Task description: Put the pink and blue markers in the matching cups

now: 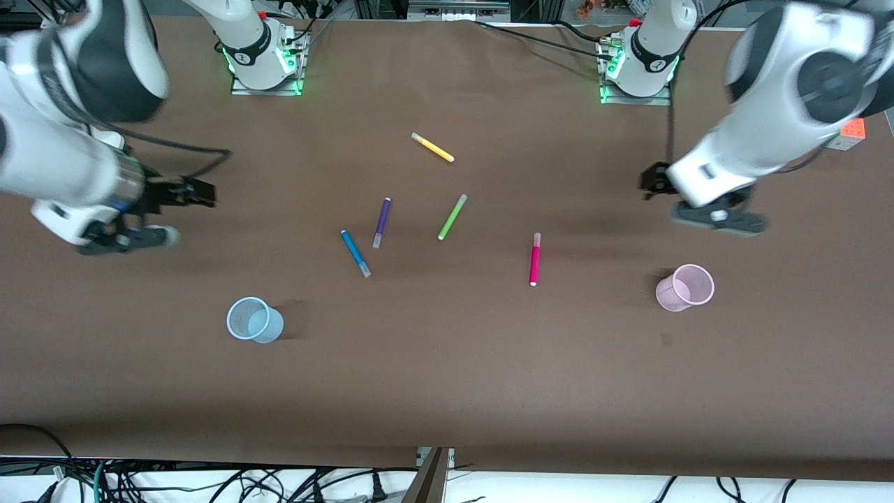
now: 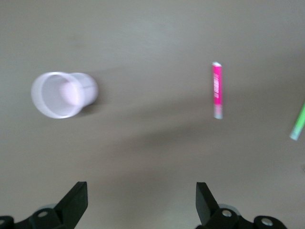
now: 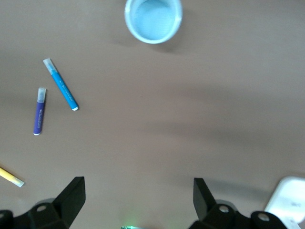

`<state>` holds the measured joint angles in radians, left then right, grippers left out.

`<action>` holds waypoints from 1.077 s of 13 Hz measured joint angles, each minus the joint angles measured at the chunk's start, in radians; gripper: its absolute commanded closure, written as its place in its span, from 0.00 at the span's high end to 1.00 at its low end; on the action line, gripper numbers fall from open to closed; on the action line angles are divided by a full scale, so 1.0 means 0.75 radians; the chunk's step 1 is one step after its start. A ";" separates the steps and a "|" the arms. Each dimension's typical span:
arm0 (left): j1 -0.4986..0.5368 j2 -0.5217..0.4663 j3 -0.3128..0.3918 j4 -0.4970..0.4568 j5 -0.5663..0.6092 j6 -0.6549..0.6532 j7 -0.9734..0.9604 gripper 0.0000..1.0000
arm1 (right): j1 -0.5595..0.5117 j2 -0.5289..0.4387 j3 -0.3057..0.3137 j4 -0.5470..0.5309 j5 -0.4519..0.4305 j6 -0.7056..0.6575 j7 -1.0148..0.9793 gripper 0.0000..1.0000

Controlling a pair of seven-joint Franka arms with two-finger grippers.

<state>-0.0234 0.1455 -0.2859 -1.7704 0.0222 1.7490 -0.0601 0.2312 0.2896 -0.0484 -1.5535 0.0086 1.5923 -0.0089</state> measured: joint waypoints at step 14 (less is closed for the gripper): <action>-0.198 0.572 -0.106 -0.313 0.287 1.011 -0.481 0.61 | 0.330 0.569 0.019 0.017 0.030 0.706 0.008 1.00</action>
<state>-0.1717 0.5745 -0.3654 -2.0050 0.2377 2.5069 -0.4209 0.4791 0.7166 -0.0341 -1.5409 0.0308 2.1220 -0.0032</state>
